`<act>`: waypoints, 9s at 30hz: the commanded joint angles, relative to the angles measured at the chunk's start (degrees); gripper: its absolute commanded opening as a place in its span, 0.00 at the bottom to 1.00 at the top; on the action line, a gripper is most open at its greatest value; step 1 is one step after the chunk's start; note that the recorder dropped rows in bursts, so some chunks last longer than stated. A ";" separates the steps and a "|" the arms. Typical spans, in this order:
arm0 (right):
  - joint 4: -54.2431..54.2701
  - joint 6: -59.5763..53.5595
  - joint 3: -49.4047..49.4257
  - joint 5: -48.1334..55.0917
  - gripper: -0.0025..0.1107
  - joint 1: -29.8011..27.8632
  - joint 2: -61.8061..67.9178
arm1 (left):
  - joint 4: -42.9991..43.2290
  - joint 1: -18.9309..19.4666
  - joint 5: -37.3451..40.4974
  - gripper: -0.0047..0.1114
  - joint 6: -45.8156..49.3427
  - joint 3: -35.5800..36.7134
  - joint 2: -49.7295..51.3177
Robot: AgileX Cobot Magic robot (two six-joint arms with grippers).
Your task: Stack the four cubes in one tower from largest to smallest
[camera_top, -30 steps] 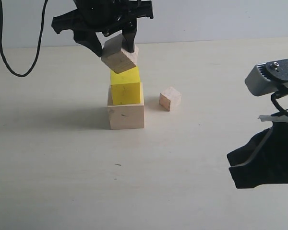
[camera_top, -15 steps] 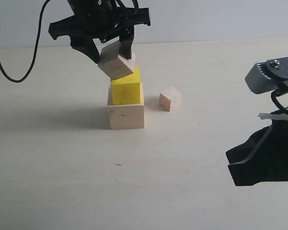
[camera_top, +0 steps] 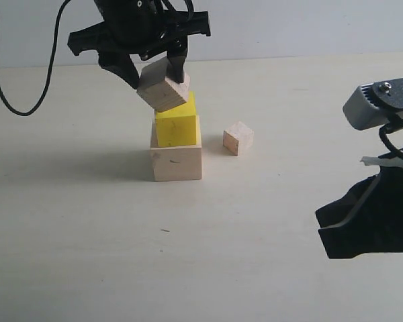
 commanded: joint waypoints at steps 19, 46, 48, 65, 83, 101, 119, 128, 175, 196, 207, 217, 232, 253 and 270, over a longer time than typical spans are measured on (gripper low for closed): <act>-0.50 -0.51 0.20 -0.41 0.02 -0.34 -0.43 | -0.40 -0.11 -0.14 0.28 -0.12 0.01 -0.68; -0.50 -0.08 0.20 -12.34 0.02 -0.34 0.34 | -0.53 -0.11 -0.14 0.28 1.36 0.01 -0.43; -0.50 -0.08 0.20 -17.52 0.02 -0.34 2.10 | -0.80 -0.11 -0.14 0.28 1.36 0.01 -0.15; -0.37 -0.22 -11.46 -28.05 0.02 -0.34 25.13 | -1.25 0.08 -0.14 0.28 1.49 0.01 0.10; -0.26 -0.52 -11.46 -26.02 0.02 -0.99 25.16 | -1.05 0.08 -0.14 0.52 3.87 0.01 0.10; -0.50 -0.66 -11.46 -25.46 0.02 -0.99 25.16 | -3.25 0.08 -1.06 0.61 6.03 0.01 0.10; -0.50 -0.78 -11.46 -24.94 0.02 -0.99 25.16 | -1.08 0.20 -1.15 0.61 4.59 0.01 0.10; -0.50 -0.78 -11.46 -25.17 0.02 -0.99 25.16 | -3.04 0.09 -2.78 0.61 4.73 0.01 0.10; -0.50 -1.65 -11.46 -24.35 0.02 -0.99 25.16 | -2.71 0.20 -2.34 0.61 5.18 0.01 -0.46; -0.50 -2.15 -11.46 -24.22 0.02 -0.99 25.16 | -3.52 0.09 -0.14 0.61 5.16 0.01 -0.46; -0.50 -2.71 -11.46 -24.33 0.02 -0.99 25.16 | -6.78 0.09 -0.14 0.61 5.16 0.01 -0.46; -0.50 -2.86 -11.46 -24.33 0.02 -0.99 25.16 | -7.77 0.09 -0.14 0.61 5.16 0.01 -0.46; -0.50 -3.19 -11.46 -24.12 0.02 -0.99 25.16 | -9.27 -0.03 -0.14 0.61 5.32 0.01 -0.46; -5.51 0.04 -11.46 -24.06 0.02 -4.97 25.90 | -1.78 0.22 -0.14 0.54 7.34 0.01 -6.47; 10.17 -8.48 -26.35 -11.28 0.02 -16.62 29.97 | 10.60 0.22 -0.14 0.04 13.93 15.35 -13.46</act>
